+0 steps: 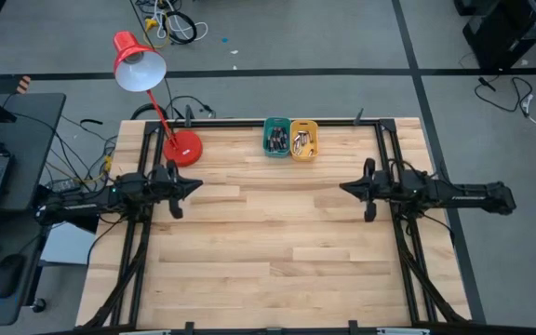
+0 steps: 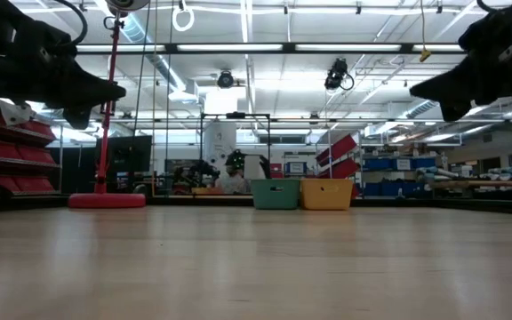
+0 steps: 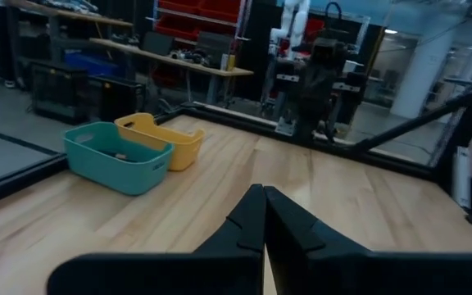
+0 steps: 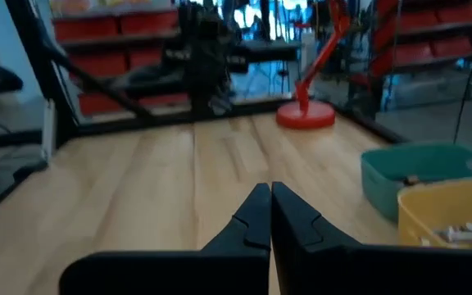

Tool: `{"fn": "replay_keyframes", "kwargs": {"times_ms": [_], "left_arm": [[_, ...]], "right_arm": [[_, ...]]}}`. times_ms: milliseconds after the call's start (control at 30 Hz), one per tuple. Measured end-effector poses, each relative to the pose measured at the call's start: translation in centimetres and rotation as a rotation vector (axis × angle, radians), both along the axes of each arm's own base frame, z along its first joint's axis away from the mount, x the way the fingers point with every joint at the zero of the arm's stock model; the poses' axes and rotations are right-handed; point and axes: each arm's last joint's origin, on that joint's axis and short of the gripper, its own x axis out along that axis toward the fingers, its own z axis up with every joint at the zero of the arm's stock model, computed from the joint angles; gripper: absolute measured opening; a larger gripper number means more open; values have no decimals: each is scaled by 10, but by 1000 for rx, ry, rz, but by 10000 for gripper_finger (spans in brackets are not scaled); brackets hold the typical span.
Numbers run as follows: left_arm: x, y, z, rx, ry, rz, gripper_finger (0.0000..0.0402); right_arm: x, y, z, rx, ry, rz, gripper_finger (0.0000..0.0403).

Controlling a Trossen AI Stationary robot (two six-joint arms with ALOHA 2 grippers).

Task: Sort batteries
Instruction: Return to Home Position

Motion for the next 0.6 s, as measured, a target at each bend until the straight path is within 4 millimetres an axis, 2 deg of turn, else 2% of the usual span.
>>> {"fn": "replay_keyframes", "kwargs": {"times_ms": [100, 333, 500, 600], "left_arm": [[0, -1, 0, -12, 2, -30, 12], [0, -1, -1, -1, 7, -39, 12], [0, -1, -1, -2, 8, -40, 11], [0, -1, -1, -3, 8, -42, 11]], "right_arm": [[-1, 1, -4, 0, 40, -18, 0], [-3, 6, -2, 25, 11, 13, 0], [-2, 8, -14, 17, 19, -32, 0], [0, 11, -13, 8, -25, -24, 0]]}}
